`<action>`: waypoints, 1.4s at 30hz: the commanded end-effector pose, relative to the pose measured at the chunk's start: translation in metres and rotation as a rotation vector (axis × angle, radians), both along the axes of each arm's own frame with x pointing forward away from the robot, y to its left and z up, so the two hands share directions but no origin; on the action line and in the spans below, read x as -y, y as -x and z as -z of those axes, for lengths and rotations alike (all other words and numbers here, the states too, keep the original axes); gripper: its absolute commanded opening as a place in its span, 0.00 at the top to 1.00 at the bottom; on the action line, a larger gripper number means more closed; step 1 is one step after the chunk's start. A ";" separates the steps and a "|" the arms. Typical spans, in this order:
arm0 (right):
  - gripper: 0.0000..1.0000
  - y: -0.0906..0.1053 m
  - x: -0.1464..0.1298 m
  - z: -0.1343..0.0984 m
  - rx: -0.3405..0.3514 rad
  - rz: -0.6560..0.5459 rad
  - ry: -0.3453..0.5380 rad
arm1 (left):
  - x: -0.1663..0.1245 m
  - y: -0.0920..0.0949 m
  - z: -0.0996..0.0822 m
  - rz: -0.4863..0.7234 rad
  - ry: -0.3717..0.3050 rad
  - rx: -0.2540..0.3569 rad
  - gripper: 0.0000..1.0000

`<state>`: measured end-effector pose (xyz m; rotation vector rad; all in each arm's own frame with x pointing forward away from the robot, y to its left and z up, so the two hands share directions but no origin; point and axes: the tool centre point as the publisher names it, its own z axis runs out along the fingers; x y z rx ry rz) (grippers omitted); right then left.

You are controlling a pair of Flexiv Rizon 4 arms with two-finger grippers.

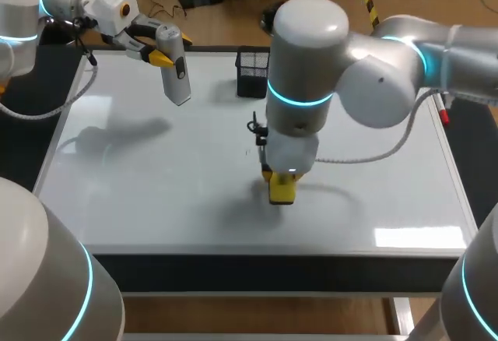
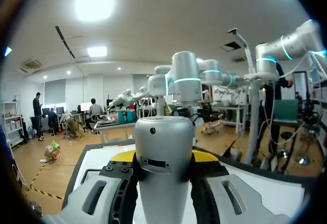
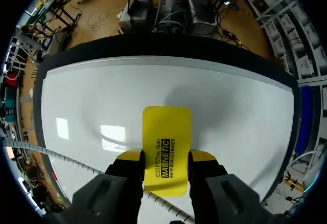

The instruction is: Pick up the inspection probe, press it on each red-marked spot on the whiteboard one by one, put down the probe, pick up the eraser, and wipe off all the red marks.

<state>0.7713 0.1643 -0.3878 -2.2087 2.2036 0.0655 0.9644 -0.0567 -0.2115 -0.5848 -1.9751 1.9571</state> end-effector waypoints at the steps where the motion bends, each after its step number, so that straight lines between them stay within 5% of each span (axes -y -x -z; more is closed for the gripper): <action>1: 1.00 -0.004 -0.018 0.018 -0.011 -0.004 0.007 | 0.000 -0.002 -0.001 0.005 0.000 -0.001 1.00; 26: 1.00 -0.020 -0.020 0.044 -0.056 -0.039 0.056 | 0.000 -0.002 -0.001 0.005 0.000 -0.001 1.00; 42: 1.00 -0.021 0.033 0.051 -0.074 0.092 0.071 | 0.000 -0.002 -0.001 0.005 0.000 -0.001 1.00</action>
